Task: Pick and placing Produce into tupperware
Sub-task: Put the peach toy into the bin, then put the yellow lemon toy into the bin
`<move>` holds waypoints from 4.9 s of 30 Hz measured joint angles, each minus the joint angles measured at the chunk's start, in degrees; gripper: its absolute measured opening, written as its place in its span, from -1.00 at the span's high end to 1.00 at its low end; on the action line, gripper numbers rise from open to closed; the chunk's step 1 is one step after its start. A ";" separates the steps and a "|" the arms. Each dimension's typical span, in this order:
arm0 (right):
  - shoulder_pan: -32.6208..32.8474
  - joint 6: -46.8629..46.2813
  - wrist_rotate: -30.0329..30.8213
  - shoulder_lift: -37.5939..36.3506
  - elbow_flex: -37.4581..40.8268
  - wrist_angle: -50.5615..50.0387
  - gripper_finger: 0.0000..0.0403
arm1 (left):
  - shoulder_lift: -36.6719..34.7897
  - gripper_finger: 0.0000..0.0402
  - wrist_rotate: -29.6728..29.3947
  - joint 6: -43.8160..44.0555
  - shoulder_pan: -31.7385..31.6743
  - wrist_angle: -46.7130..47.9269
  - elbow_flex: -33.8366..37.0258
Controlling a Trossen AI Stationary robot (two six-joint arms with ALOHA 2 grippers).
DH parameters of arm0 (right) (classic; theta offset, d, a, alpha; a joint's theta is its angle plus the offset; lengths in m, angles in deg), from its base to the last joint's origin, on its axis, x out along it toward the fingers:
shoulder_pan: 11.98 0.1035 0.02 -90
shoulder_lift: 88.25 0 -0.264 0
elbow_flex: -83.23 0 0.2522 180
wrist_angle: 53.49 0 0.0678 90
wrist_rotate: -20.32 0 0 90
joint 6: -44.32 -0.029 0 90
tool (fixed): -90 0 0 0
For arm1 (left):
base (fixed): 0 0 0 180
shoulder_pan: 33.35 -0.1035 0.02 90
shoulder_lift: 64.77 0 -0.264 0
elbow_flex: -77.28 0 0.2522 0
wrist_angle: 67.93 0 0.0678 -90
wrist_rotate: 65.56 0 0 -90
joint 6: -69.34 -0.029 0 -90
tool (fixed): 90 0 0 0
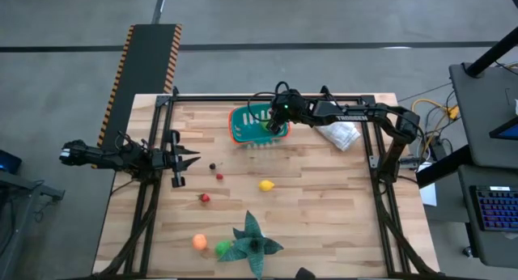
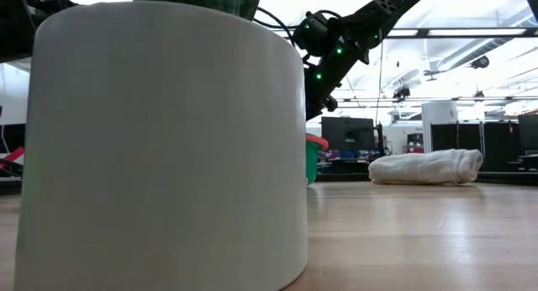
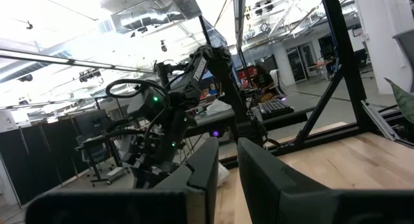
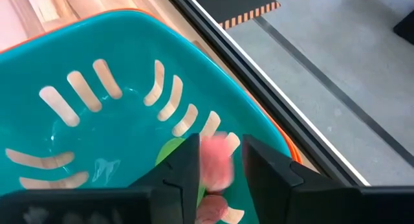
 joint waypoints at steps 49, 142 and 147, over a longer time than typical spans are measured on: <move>32.01 3.75 -9.66 -65.01 51.18 26.90 0.50 | 0.60 0.77 -0.01 5.58 0.01 1.08 0.00; 32.28 2.05 -4.07 11.86 26.54 48.49 -0.61 | 1.27 0.77 0.00 6.08 0.01 0.30 0.00; 32.28 1.89 -4.00 12.47 26.22 48.07 -0.61 | 1.20 0.77 -0.02 6.09 0.00 0.22 0.00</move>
